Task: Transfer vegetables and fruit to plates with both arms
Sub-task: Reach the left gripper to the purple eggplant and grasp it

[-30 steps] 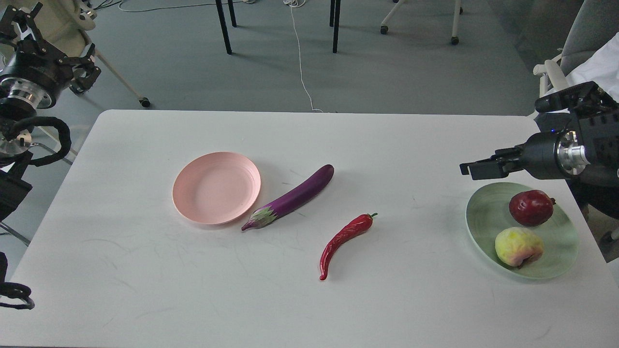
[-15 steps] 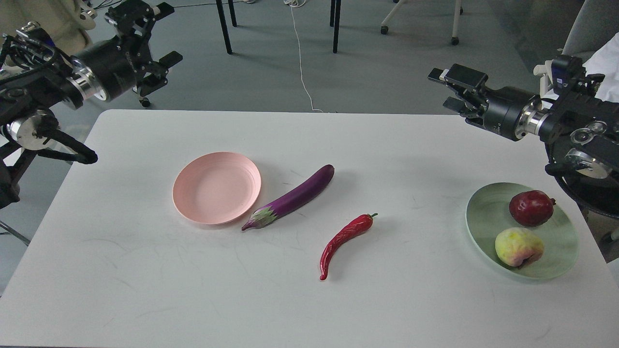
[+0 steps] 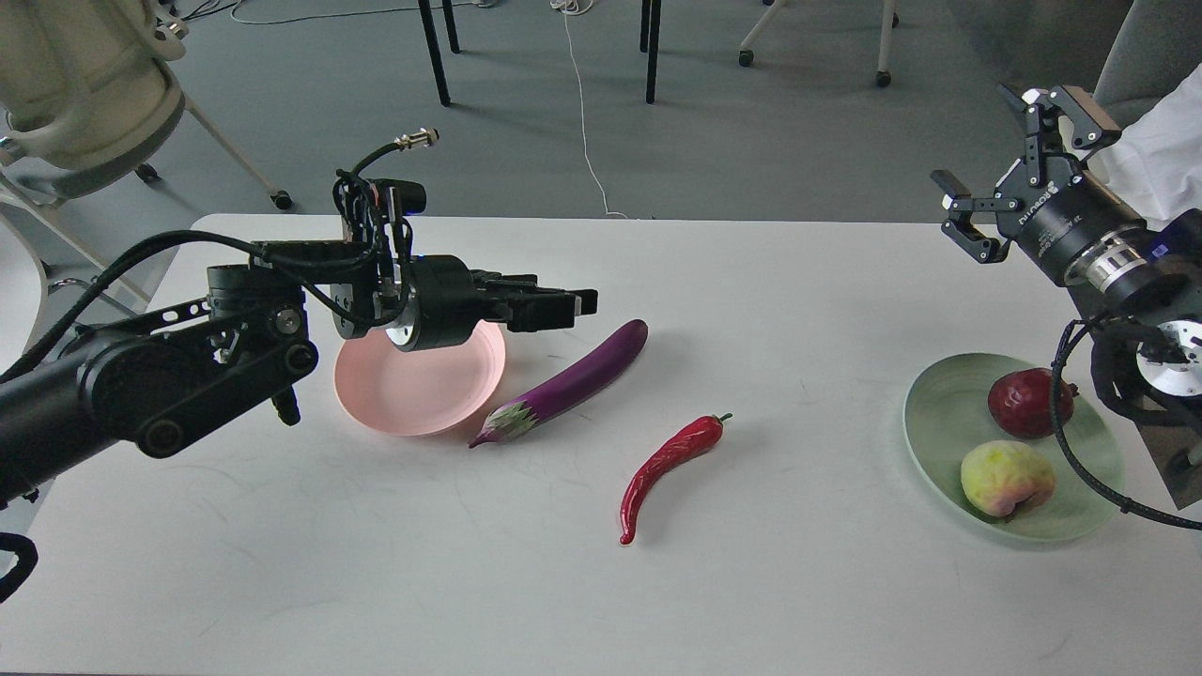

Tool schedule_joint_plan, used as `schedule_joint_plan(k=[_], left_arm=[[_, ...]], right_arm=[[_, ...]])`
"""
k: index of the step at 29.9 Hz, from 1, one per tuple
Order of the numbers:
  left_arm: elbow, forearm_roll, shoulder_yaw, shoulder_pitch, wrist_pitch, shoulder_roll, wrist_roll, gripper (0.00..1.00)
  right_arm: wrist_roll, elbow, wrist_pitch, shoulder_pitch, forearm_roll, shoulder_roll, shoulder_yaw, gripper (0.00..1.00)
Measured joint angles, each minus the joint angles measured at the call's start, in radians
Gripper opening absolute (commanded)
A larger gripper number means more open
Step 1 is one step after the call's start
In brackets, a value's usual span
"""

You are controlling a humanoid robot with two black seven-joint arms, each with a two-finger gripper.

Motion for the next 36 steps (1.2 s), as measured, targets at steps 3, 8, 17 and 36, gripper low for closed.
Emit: schedule_joint_plan(k=[3, 8, 17, 36], left_arm=[[0.001, 0.159, 0.046, -0.001, 0.029, -0.04, 0.002, 0.98], [0.025, 0.393, 0.107, -0.002, 0.088, -0.101, 0.004, 0.94], [0.184, 0.505, 0.203, 0.0, 0.177, -0.192, 0.004, 0.84], [0.302, 0.508, 0.21, 0.025, 0.181, -0.243, 0.001, 0.41]], right_arm=[[0.0, -0.002, 0.035, -0.095, 0.051, -0.021, 0.075, 0.99], [-0.001, 0.004, 0.04, -0.228, 0.062, -0.039, 0.191, 0.99], [-0.001, 0.004, 0.04, -0.282, 0.062, -0.074, 0.223, 0.99], [0.001, 0.004, 0.04, -0.283, 0.062, -0.073, 0.227, 0.99]])
